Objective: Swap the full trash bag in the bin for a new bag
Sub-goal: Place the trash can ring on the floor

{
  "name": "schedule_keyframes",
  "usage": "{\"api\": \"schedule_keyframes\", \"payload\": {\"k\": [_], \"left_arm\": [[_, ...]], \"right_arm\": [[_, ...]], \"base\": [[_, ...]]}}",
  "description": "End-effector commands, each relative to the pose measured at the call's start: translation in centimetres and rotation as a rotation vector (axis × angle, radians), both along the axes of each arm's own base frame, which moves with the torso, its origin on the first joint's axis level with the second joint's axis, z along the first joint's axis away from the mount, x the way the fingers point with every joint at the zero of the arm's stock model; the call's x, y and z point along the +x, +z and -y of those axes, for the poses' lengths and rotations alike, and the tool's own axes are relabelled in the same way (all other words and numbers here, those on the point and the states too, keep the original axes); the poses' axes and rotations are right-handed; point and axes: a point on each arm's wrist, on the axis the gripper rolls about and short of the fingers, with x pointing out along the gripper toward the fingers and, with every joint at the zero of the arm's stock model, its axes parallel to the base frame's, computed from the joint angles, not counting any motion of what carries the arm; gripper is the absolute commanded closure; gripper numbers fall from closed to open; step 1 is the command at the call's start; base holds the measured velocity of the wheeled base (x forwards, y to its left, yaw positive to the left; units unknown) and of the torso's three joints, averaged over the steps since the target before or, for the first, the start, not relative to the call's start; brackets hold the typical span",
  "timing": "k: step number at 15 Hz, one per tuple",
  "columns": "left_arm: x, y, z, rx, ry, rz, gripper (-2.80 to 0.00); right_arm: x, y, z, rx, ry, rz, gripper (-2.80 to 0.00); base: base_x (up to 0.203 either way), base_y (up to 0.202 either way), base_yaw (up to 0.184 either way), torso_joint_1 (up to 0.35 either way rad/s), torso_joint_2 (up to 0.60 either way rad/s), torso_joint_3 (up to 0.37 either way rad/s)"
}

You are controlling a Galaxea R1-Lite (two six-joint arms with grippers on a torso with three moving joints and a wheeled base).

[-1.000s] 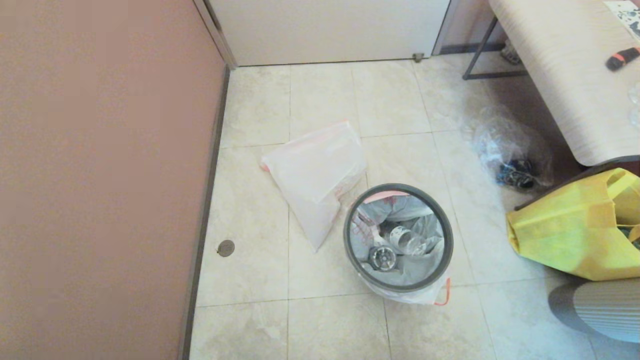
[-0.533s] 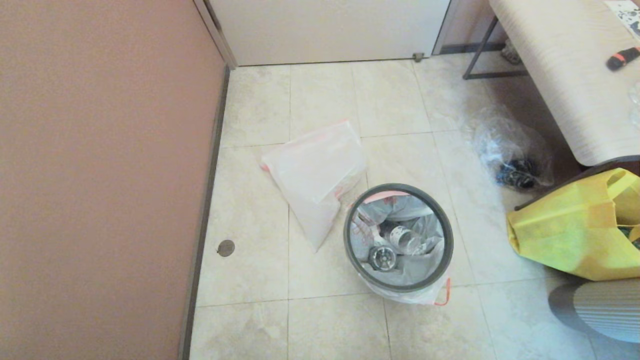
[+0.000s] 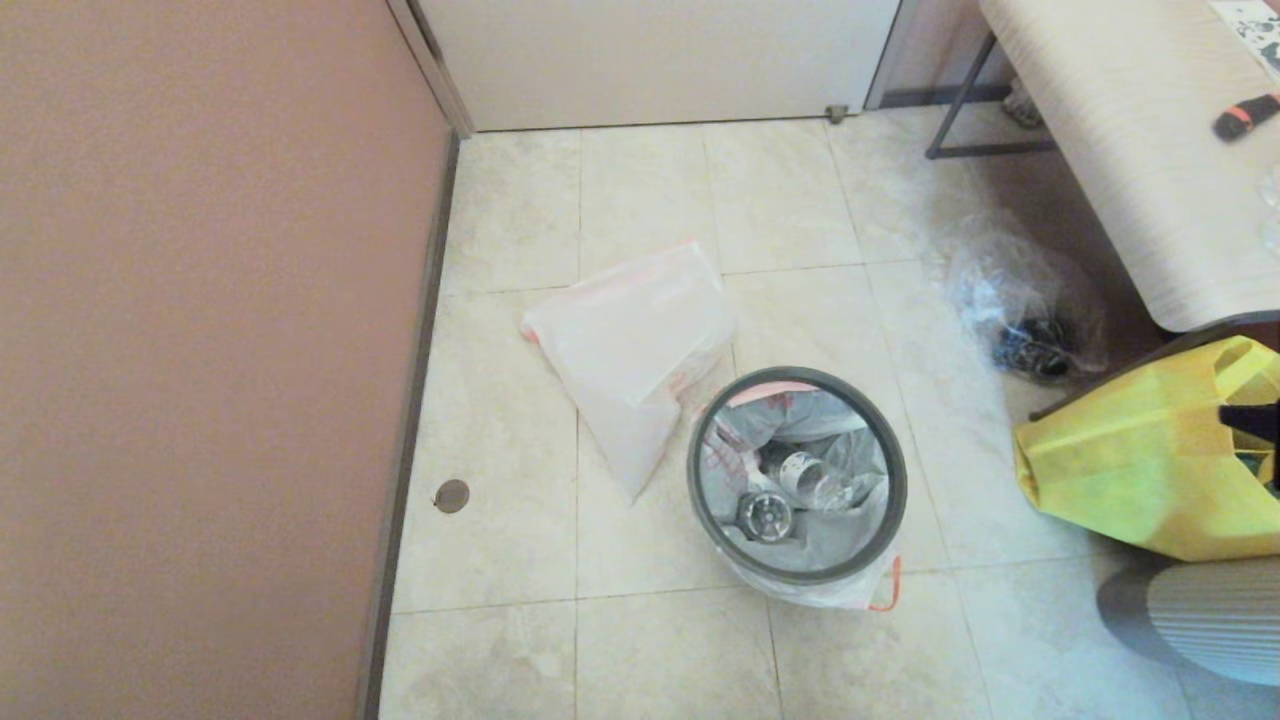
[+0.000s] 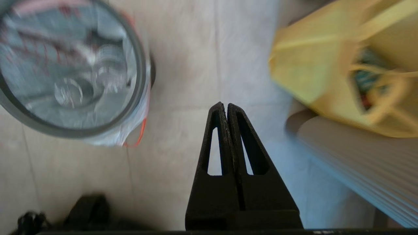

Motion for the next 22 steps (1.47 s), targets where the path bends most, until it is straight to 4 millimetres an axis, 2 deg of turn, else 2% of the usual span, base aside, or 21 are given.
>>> {"api": "schedule_keyframes", "payload": {"k": [1, 7, 10, 12, 15, 16, 17, 22], "left_arm": [[0.0, 0.0, 0.0, 0.000, 0.001, -0.001, 0.00], [0.0, 0.0, 0.0, 0.000, 0.000, -0.001, 0.00], [0.0, 0.0, 0.0, 0.000, 0.000, -0.001, 0.00], [0.0, 0.0, 0.0, 0.000, 0.001, -0.001, 0.00], [0.0, 0.0, 0.0, 0.000, 0.002, -0.001, 0.00], [0.0, 0.0, 0.0, 0.000, 0.002, -0.001, 0.00], [0.0, 0.0, 0.0, 0.000, 0.001, -0.001, 0.00], [0.0, 0.0, 0.0, 0.000, 0.001, -0.001, 0.00]], "right_arm": [[4.0, -2.4, -0.7, -0.002, 0.017, -0.137, 0.00], [11.3, -8.2, -3.4, 0.089, -0.001, -0.352, 0.00], [14.3, -9.2, -5.9, 0.234, -0.041, -0.361, 0.00], [15.1, -9.6, -7.5, 0.291, -0.014, -0.377, 0.00], [15.8, -12.3, -8.2, 0.269, -0.025, -0.454, 0.00], [15.9, -12.9, -8.2, 0.274, -0.032, -0.463, -1.93], [16.3, -13.4, -8.3, 0.284, -0.034, -0.452, -2.80], [17.0, -14.9, -8.4, 0.297, -0.040, -0.435, -2.80]], "base": [[0.000, 0.000, 0.000, 0.000, 0.00, 0.000], [0.000, 0.000, 0.000, 0.000, 0.00, 0.000], [0.000, 0.000, 0.000, 0.000, 0.00, 0.000], [0.000, 0.000, 0.000, 0.000, 0.00, 0.000], [0.000, 0.000, 0.000, 0.000, 0.00, 0.000], [0.000, 0.000, 0.000, 0.000, 0.00, 0.000], [0.000, 0.000, 0.000, 0.000, 0.00, 0.000], [0.000, 0.000, 0.000, 0.000, 0.00, 0.000]]}}
